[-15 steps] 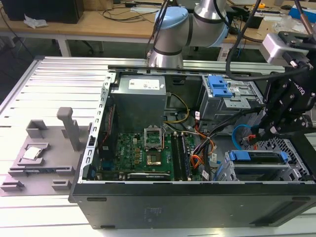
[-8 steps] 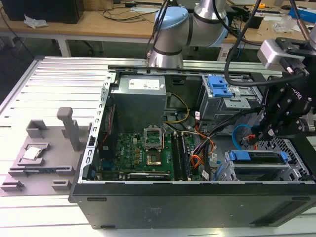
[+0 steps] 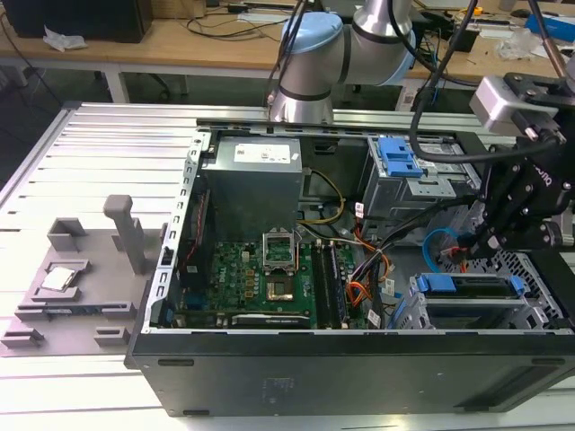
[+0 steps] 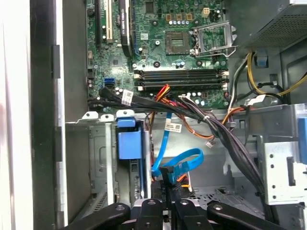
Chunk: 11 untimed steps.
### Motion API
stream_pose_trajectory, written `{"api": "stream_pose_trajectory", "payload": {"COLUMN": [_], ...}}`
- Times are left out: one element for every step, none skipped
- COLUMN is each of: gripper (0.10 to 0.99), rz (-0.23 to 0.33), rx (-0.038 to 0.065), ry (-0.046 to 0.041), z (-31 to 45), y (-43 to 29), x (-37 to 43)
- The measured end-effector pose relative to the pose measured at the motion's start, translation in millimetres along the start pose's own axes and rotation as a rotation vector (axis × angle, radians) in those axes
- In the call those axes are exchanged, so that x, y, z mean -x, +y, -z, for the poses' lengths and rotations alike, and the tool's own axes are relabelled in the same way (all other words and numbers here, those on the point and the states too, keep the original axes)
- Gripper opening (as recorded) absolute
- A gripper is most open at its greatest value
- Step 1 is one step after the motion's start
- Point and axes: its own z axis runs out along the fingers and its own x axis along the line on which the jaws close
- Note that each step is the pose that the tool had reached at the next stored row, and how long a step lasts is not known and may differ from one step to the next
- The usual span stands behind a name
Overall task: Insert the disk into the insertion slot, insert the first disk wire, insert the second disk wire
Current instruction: 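Insert the first disk wire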
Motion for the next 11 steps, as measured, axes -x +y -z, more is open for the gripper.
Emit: {"api": "stream_pose_trajectory", "payload": {"gripper": [0.169, 0.169, 0.169, 0.169, 0.169, 0.169, 0.169, 0.169, 0.169, 0.169, 0.169], "rz": [0.000, 0.000, 0.000, 0.000, 0.000, 0.000, 0.000, 0.000, 0.000, 0.000, 0.000], "rx": [0.000, 0.000, 0.000, 0.001, 0.001, 0.001, 0.001, 0.001, 0.001, 0.001, 0.001], "ry": [0.0004, 0.0004, 0.0005, 0.0005, 0.0008, 0.0008, 0.0007, 0.0009, 0.0009, 0.0009, 0.0011], "z": [-0.6, -1.1, -1.7, -2.2, -3.0, -3.7, -4.3, -4.8, -5.3, -6.0, -6.5], "y": [-0.9, -1.8, -4.2, -6.3, -8.2, -8.6, -8.9, -9.3, -9.8, -10.8, -12.2], "x": [-2.8, -4.2, -5.3, -5.7, -6.8, -7.7, -8.8, -10.4, -11.8, -13.6, -14.4]}}
